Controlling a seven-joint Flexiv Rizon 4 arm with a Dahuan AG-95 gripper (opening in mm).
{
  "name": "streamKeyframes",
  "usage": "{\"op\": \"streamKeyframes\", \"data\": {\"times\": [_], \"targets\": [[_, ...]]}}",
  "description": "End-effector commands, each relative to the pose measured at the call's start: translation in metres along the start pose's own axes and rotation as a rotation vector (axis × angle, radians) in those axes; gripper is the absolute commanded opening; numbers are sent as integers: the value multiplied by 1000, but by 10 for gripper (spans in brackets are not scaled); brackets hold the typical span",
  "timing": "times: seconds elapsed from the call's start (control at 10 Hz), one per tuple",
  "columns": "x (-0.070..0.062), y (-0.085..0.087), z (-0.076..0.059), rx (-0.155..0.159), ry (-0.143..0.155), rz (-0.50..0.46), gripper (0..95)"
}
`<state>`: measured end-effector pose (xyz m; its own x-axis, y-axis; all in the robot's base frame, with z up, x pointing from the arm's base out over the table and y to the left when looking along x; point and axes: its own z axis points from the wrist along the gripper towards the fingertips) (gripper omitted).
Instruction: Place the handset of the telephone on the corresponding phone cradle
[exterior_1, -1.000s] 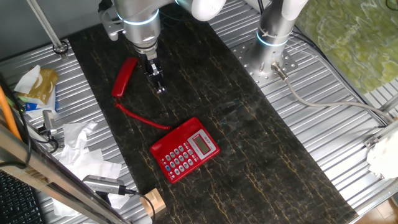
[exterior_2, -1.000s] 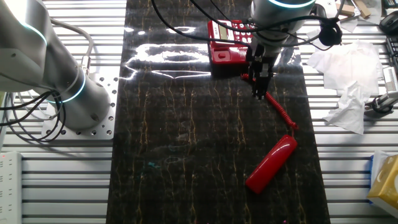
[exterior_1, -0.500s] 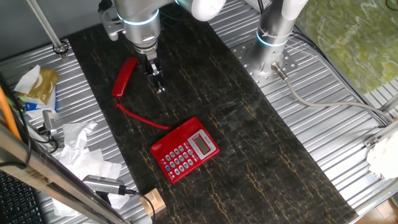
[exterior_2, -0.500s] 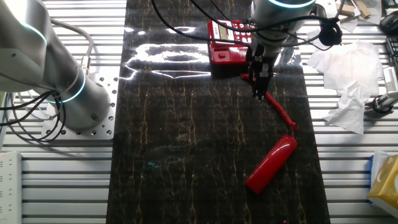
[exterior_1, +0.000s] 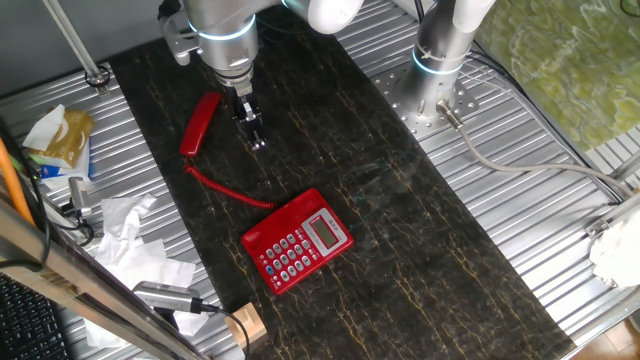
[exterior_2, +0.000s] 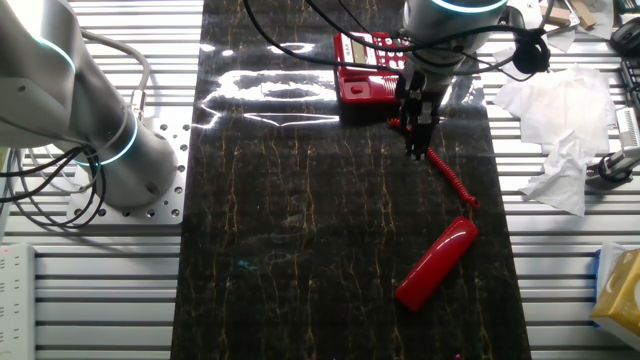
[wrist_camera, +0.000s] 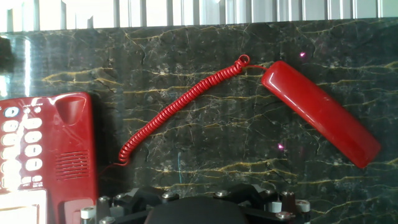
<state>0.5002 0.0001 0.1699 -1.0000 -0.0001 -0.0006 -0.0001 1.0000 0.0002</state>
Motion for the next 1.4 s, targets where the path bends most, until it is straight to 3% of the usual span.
{"op": "streamKeyframes", "data": {"times": [0.1, 1.4], "targets": [[0, 0, 0, -131, -136, -59, 570], [1, 1, -2, -126, -131, -61, 570]]}}
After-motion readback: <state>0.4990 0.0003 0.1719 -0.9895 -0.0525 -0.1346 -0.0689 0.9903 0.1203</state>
